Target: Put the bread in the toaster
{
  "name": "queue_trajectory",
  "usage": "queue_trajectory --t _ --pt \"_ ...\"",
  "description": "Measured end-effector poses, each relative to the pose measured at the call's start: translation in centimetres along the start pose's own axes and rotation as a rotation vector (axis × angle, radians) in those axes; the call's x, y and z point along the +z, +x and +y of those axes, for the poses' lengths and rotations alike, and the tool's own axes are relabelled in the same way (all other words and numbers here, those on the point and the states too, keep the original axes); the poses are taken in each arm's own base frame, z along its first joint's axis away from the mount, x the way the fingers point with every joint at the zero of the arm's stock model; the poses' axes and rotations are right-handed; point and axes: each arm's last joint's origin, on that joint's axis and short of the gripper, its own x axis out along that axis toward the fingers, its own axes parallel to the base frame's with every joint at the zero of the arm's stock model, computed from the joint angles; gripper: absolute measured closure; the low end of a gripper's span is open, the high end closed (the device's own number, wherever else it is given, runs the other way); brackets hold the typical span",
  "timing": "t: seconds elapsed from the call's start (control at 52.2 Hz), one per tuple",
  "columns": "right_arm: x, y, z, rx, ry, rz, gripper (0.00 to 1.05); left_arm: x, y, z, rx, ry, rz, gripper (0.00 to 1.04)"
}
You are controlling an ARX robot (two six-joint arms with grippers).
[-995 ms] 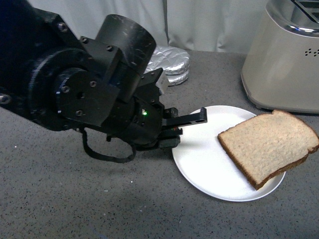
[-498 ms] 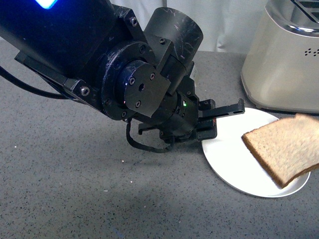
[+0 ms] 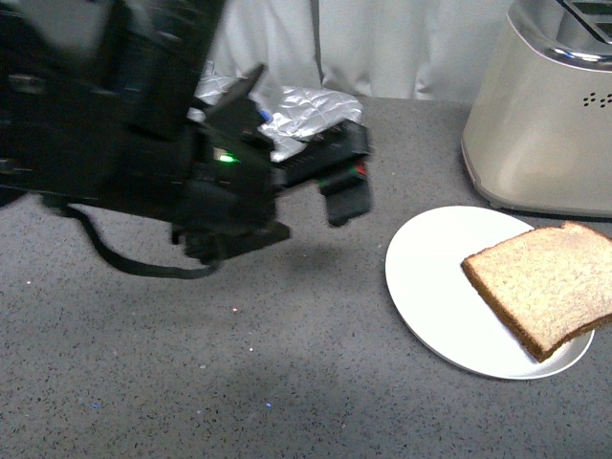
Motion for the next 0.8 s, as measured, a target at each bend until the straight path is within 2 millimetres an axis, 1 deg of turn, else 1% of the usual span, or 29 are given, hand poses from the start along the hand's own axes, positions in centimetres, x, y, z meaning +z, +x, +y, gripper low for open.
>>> queue_trajectory --t 0.019,0.038,0.057,0.115,0.134,0.153,0.191,0.211,0.249,0.268,0.287,0.306,0.325,0.345,0.383,0.402,0.44,0.459,0.498,0.536,0.574,0.593,0.651,0.67,0.708,0.766,0.804 --pt "0.0 0.0 0.0 0.000 0.000 0.000 0.09 0.0 -0.4 0.3 0.005 -0.003 -0.004 0.11" --pt "0.0 0.0 0.0 0.000 0.000 0.000 0.09 -0.1 -1.7 1.4 0.026 -0.013 -0.015 0.06" --pt "0.0 0.0 0.0 0.000 0.000 0.000 0.09 -0.4 -2.9 2.5 0.047 -0.030 -0.024 0.05" --pt "0.0 0.0 0.0 0.000 0.000 0.000 0.09 -1.0 -5.0 4.5 0.088 -0.058 -0.036 0.07" --pt "0.0 0.0 0.0 0.000 0.000 0.000 0.09 -1.3 -5.9 5.3 0.109 -0.071 -0.039 0.07" --pt "0.0 0.0 0.0 0.000 0.000 0.000 0.09 -1.5 -6.3 5.7 0.120 -0.078 -0.040 0.07" --pt "0.0 0.0 0.0 0.000 0.000 0.000 0.09 -2.1 -8.1 7.1 0.152 -0.116 -0.047 0.07" --pt "0.0 0.0 0.0 0.000 0.000 0.000 0.09 -2.3 -8.6 7.4 0.158 -0.121 -0.049 0.07" --pt "0.0 0.0 0.0 0.000 0.000 0.000 0.09 -2.9 -10.4 8.5 0.182 -0.153 -0.064 0.07" --pt "0.0 0.0 0.0 0.000 0.000 0.000 0.09 -3.0 -10.9 8.7 0.186 -0.157 -0.067 0.07" --pt "0.0 0.0 0.0 0.000 0.000 0.000 0.09 -3.3 -11.8 9.0 0.196 -0.170 -0.076 0.07" --pt "0.0 0.0 0.0 0.000 0.000 0.000 0.09 -3.8 -12.7 9.6 0.220 -0.155 -0.107 0.09" --pt "0.0 0.0 0.0 0.000 0.000 0.000 0.09 -3.9 -13.2 10.0 0.270 -0.108 -0.179 0.13" --pt "0.0 0.0 0.0 0.000 0.000 0.000 0.09 -4.3 -14.3 10.7 0.342 -0.029 -0.315 0.18" --pt "0.0 0.0 0.0 0.002 0.000 -0.002 0.09 -5.2 -16.1 11.1 0.402 0.079 -0.481 0.25" --pt "0.0 0.0 0.0 0.001 0.001 -0.003 0.09 -5.7 -17.1 11.1 0.420 0.134 -0.555 0.29" --pt "0.0 0.0 0.0 -0.003 0.000 -0.002 0.09 -6.3 -19.4 10.6 0.431 0.235 -0.702 0.36" --pt "0.0 0.0 0.0 -0.003 0.000 -0.001 0.09 -6.5 -20.0 10.5 0.435 0.257 -0.733 0.38" --pt "0.0 0.0 0.0 -0.003 0.000 0.001 0.09 -7.0 -21.9 9.8 0.453 0.323 -0.820 0.45" --pt "0.0 0.0 0.0 -0.002 0.000 0.001 0.09 -8.0 -23.0 9.1 0.480 0.354 -0.859 0.52" --pt "0.0 0.0 0.0 -0.001 0.000 -0.001 0.09 -9.2 -23.4 8.4 0.497 0.364 -0.865 0.59" --pt "0.0 0.0 0.0 0.000 0.001 -0.003 0.09 -9.8 -23.6 7.9 0.509 0.364 -0.862 0.65" --pt "0.0 0.0 0.0 0.001 0.000 -0.001 0.09 -10.8 -23.7 6.3 0.545 0.375 -0.865 0.75" --pt "0.0 0.0 0.0 0.001 0.000 -0.002 0.09 -11.0 -23.7 6.0 0.547 0.378 -0.865 0.77" --pt "0.0 0.0 0.0 0.001 0.000 -0.002 0.09 -11.9 -23.8 5.0 0.540 0.397 -0.873 0.84" --pt "0.0 0.0 0.0 -0.003 0.000 -0.001 0.09 -12.6 -24.1 4.0 0.501 0.437 -0.902 0.93" --pt "0.0 0.0 0.0 -0.003 0.000 -0.001 0.09 -12.9 -24.2 3.8 0.486 0.455 -0.914 0.99"
